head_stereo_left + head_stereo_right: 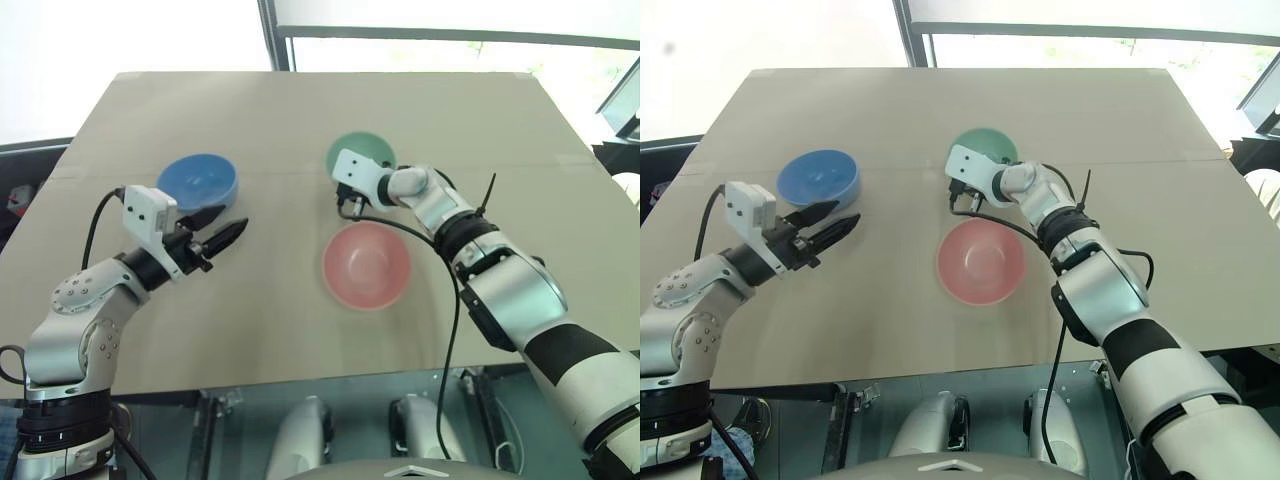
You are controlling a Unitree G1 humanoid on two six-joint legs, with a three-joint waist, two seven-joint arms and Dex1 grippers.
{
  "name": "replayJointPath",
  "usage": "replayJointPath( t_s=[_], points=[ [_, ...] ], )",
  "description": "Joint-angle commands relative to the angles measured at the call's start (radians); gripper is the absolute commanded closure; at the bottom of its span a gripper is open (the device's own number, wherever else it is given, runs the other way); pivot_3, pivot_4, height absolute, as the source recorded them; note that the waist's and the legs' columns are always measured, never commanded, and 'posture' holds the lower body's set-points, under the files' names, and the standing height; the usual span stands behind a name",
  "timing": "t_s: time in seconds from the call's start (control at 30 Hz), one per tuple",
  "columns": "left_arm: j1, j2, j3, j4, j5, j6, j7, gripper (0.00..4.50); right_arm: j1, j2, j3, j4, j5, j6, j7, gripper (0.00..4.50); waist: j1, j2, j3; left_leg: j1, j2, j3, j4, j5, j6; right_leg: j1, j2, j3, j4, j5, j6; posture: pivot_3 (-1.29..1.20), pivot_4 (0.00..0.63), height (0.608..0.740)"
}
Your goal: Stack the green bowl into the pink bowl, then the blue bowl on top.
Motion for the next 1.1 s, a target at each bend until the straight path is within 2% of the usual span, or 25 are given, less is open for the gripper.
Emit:
replayJointPath(
  t_s=[0.03,0.2,0.33,0.53,0.6,0.7,0.97,1.1],
  points=[
    [-0.003,0.014,0.027,-0.003,-0.002,-0.018,-0.01,1.82,-0.042,-0.003,-0.026,-0.019,-0.002,-0.02,-0.003,4.43,0.0,0.0,0.0,0.0,0.0,0.0,0.0,0.0,0.0,0.0,0.0,0.0,0.0,0.0,0.0,0.0,0.15,0.74],
    [-0.013,0.006,0.021,-0.002,-0.014,-0.033,-0.033,1.82,-0.042,-0.024,-0.043,-0.105,0.008,-0.027,0.03,4.43,0.0,0.0,0.0,0.0,0.0,0.0,0.0,0.0,0.0,0.0,0.0,0.0,0.0,0.0,0.0,0.0,0.15,0.74],
    [-0.018,-0.006,0.011,-0.011,-0.025,-0.046,-0.058,1.82,0.002,-0.072,-0.062,-0.327,0.038,-0.001,0.1,4.43,0.001,0.0,0.0,-0.001,0.001,0.0,0.0,0.0,0.0,-0.001,0.0,0.0,0.0,0.0,0.0,0.0,0.15,0.74],
    [-0.038,-0.023,-0.012,-0.022,-0.058,-0.06,-0.119,1.82,0.174,-0.175,-0.065,-0.941,0.114,0.273,0.261,4.43,0.006,-0.001,0.0,-0.002,0.001,-0.001,-0.001,0.0,0.0,-0.001,-0.001,-0.001,0.0,0.0,0.0,0.0,0.15,0.74],
    [-0.037,-0.025,-0.03,-0.031,-0.081,-0.058,-0.17,1.82,0.272,-0.244,-0.044,-1.195,0.168,0.402,0.356,4.43,0.013,-0.001,-0.001,-0.002,0.001,-0.001,0.0,0.0,0.0,-0.001,-0.001,-0.002,0.0,0.0,0.0,0.0,0.15,0.74],
    [-0.04,-0.016,-0.061,-0.035,-0.098,-0.055,-0.235,1.82,0.365,-0.337,-0.027,-1.454,0.224,0.554,0.434,4.43,0.015,-0.001,0.0,-0.003,0.001,-0.002,0.001,-0.001,0.001,-0.001,-0.001,-0.002,0.0,0.0,0.0,0.0,0.15,0.74],
    [-0.116,0.041,-0.159,0.061,-0.035,-0.109,-0.394,1.82,0.435,-0.43,-0.003,-1.706,0.315,0.831,0.449,4.43,0.018,-0.002,-0.001,0.0,0.001,0.0,0.003,0.0,0.001,0.0,-0.001,0.0,0.0,0.0,0.0,0.0,0.15,0.74],
    [-0.157,0.045,-0.187,0.114,-0.02,-0.128,-0.442,1.82,0.441,-0.433,0.011,-1.746,0.35,0.909,0.415,3.18,0.028,-0.001,-0.001,-0.001,0.001,0.0,0.003,0.0,0.001,-0.001,-0.001,0.0,0.0,0.0,0.0,0.0,0.15,0.74]
  ],
)
